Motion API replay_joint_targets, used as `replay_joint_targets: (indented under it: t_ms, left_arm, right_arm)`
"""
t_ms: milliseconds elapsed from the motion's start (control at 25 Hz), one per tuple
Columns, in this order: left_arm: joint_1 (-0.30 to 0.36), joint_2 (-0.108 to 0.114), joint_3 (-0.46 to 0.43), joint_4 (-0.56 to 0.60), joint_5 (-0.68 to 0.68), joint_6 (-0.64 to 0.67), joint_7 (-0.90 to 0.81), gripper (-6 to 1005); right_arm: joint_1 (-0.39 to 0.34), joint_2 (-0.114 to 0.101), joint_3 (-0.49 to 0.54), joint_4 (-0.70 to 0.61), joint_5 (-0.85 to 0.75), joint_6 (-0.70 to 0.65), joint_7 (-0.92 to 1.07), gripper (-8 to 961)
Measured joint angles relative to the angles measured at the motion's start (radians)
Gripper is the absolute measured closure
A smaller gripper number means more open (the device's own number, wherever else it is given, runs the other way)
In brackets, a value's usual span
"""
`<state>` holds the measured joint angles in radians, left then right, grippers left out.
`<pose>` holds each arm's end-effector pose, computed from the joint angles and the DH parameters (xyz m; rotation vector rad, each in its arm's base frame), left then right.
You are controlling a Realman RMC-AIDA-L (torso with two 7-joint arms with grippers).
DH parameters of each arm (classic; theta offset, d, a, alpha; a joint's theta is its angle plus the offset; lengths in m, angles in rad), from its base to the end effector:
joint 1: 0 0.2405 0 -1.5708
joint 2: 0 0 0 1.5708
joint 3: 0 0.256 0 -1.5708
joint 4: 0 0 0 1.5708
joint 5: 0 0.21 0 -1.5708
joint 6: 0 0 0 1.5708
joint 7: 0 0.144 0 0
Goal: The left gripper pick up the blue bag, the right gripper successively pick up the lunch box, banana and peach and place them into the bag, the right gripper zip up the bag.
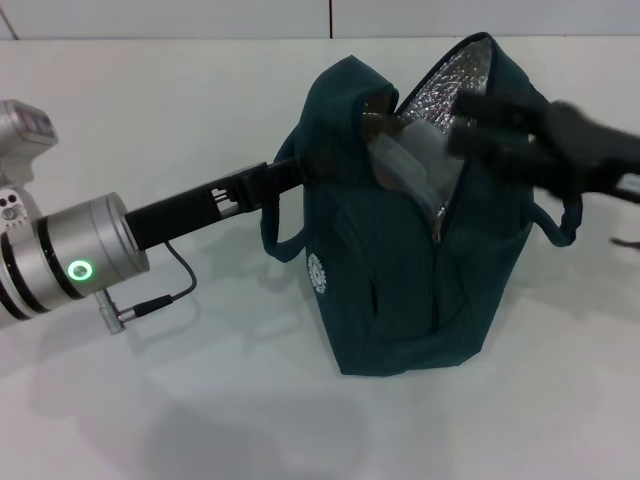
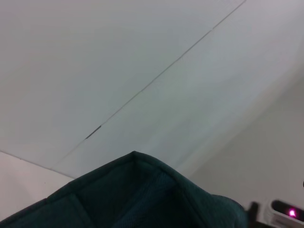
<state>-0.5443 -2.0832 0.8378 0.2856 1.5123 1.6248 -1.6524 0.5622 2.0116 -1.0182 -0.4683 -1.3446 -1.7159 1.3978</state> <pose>-0.2325 0.3095 -0.0340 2.4446 1.3500 1.4215 0.2024 0.3283 0.0126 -2.6630 0.6042 1.4003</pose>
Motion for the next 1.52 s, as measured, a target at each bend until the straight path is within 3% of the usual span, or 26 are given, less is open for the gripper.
replay_joint_targets:
  t_ms: [240, 560, 1120, 1520]
  left_arm:
    - [-0.002, 0.0, 0.0, 0.002, 0.0, 0.0, 0.003, 957]
    - [-0.007, 0.002, -0.001, 0.005, 0.001, -0.008, 0.003, 958]
    - [-0.03, 0.005, -0.002, 0.006, 0.001, -0.035, -0.004, 958]
    - [-0.032, 0.005, -0.006, 0.006, -0.007, -0.036, -0.004, 958]
  right_arm:
    - [0.036, -0.001, -0.086, 0.002, -0.065, 0.092, 0.053, 294]
    - [0.046, -0.018, -0.133, -0.009, -0.131, 0.061, 0.174, 295]
    - [0.003, -0.095, -0.131, -0.01, -0.145, -0.126, 0.287, 294]
    - [-0.005, -0.097, -0.129, -0.001, -0.285, -0.174, 0.301, 294]
